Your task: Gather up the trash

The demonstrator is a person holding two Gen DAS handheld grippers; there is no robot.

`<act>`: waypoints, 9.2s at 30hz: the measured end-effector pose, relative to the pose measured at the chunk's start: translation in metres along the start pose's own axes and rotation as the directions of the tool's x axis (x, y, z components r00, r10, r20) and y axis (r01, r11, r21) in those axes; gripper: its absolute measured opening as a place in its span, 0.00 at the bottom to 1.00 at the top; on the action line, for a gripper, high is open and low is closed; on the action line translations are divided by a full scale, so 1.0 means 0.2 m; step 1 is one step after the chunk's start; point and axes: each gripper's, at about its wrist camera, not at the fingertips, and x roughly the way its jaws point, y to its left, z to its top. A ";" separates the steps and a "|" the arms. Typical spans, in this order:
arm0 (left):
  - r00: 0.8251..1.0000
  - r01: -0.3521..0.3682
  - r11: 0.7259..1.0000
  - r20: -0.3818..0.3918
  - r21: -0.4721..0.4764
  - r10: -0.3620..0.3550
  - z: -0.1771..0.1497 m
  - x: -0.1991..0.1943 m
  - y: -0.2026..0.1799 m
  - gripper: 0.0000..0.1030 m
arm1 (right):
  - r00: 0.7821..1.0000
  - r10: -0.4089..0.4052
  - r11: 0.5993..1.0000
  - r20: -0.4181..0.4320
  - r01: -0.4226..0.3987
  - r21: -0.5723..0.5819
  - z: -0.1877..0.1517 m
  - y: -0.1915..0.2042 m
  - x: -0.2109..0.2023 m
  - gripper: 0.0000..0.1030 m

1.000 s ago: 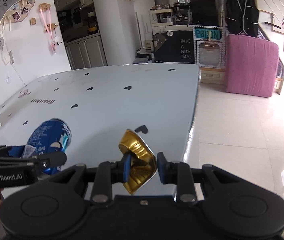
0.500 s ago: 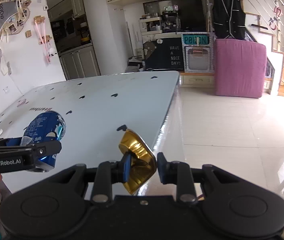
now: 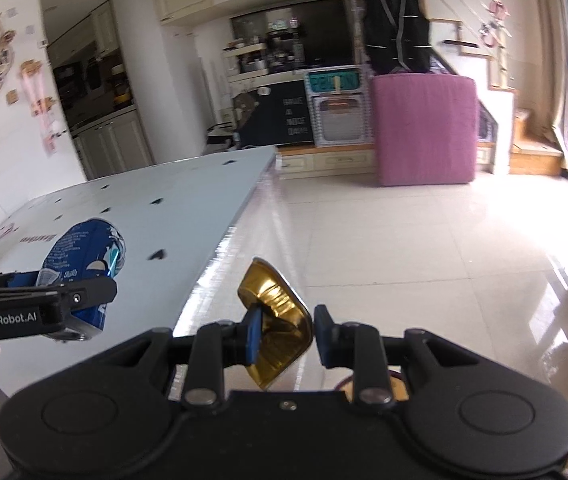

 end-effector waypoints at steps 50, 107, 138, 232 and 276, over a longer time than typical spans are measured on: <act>0.890 0.095 0.995 -0.450 0.036 -0.069 -0.78 1.37 -0.57 0.80 | 0.919 -0.094 0.972 -0.384 0.168 0.165 -0.63 -1.00 0.86 0.27; 0.713 -0.027 0.919 -0.652 -0.394 -0.258 -1.58 2.63 -0.39 0.98 | 0.827 -0.028 0.946 -0.561 0.203 0.252 -0.87 -1.27 1.72 0.28; 0.768 0.077 0.992 -0.629 -0.098 -0.122 -1.26 2.09 -0.50 0.98 | 0.790 0.003 0.921 -0.613 0.237 0.309 -0.95 -1.20 1.81 0.70; 0.996 -0.066 0.998 -0.065 -0.009 0.065 -0.54 -0.40 -0.27 1.00 | 0.974 -0.226 0.974 0.006 0.226 -0.024 -0.43 -0.28 -0.57 1.00; 0.996 -0.066 0.998 -0.060 -0.014 0.066 -0.55 -0.39 -0.26 1.00 | 0.972 -0.233 0.972 0.006 0.233 -0.026 -0.43 -0.28 -0.57 1.00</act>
